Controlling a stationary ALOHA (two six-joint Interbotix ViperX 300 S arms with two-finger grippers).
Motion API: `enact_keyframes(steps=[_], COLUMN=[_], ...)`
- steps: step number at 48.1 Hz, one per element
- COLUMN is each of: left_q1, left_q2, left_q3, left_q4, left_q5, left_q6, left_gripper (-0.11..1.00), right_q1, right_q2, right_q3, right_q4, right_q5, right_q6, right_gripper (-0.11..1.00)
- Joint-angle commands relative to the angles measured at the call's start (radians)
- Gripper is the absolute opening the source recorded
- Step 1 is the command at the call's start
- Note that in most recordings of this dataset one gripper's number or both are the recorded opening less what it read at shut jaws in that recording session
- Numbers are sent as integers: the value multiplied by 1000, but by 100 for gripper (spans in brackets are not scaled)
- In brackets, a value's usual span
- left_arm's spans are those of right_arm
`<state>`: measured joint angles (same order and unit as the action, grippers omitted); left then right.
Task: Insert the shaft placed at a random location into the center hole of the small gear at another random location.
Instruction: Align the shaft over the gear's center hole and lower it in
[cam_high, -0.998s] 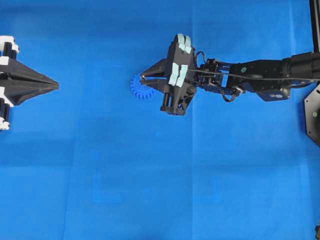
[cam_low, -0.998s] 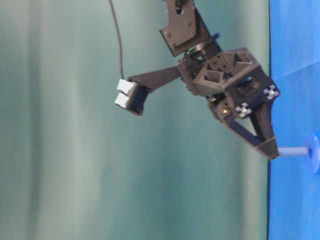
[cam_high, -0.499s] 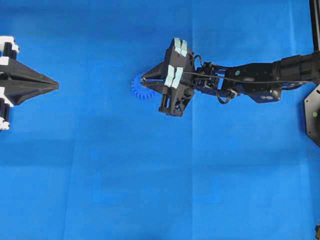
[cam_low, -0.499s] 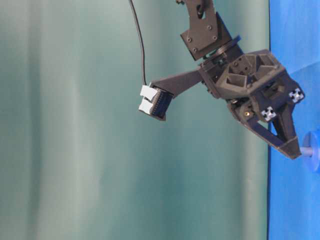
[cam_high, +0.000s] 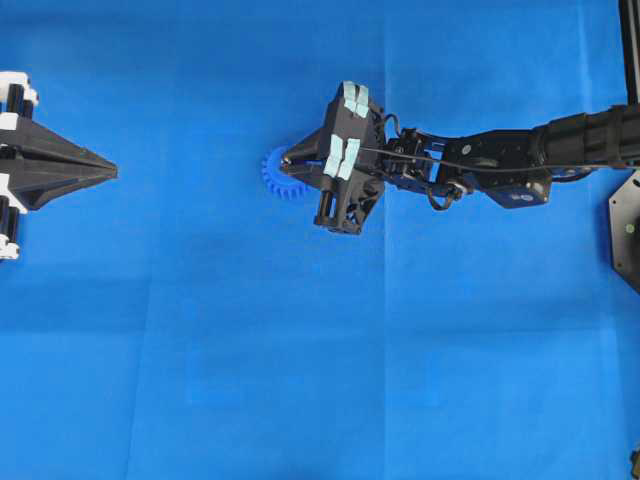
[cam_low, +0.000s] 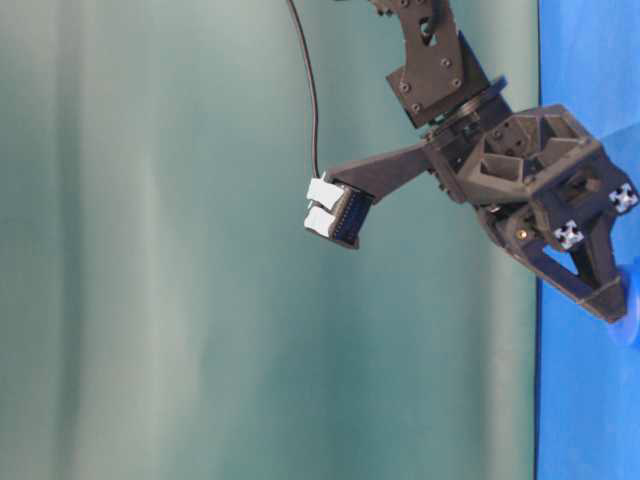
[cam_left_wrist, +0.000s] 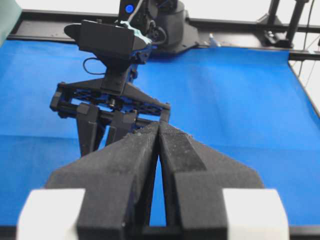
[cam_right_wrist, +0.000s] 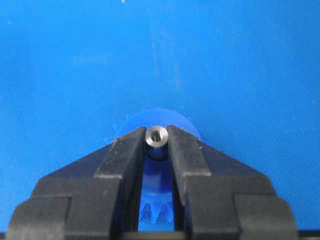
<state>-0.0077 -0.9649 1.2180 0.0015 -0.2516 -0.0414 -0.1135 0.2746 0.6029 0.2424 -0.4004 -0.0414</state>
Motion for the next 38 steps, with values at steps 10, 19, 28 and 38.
enact_keyframes(steps=[10,19,28,38], left_q1=[2,2,2,2], left_q2=[6,6,5,3], left_q3=[-8,-6,-6,-6], left_q4=[0,0,0,0], left_q5=[-5,-6,-5,-5], left_q6=[-2,-2,-2,-2], left_gripper=[0,0,0,0], right_q1=[-2,-2,-2,-2], right_q2=[-9,-11,-11,-35], right_q3=[-12,-14,-15,-15], right_q4=[2,2,6,12], right_q5=[-6,-5,-5,-9], right_q6=[2,5,6,6], right_gripper=[3,4,12,68])
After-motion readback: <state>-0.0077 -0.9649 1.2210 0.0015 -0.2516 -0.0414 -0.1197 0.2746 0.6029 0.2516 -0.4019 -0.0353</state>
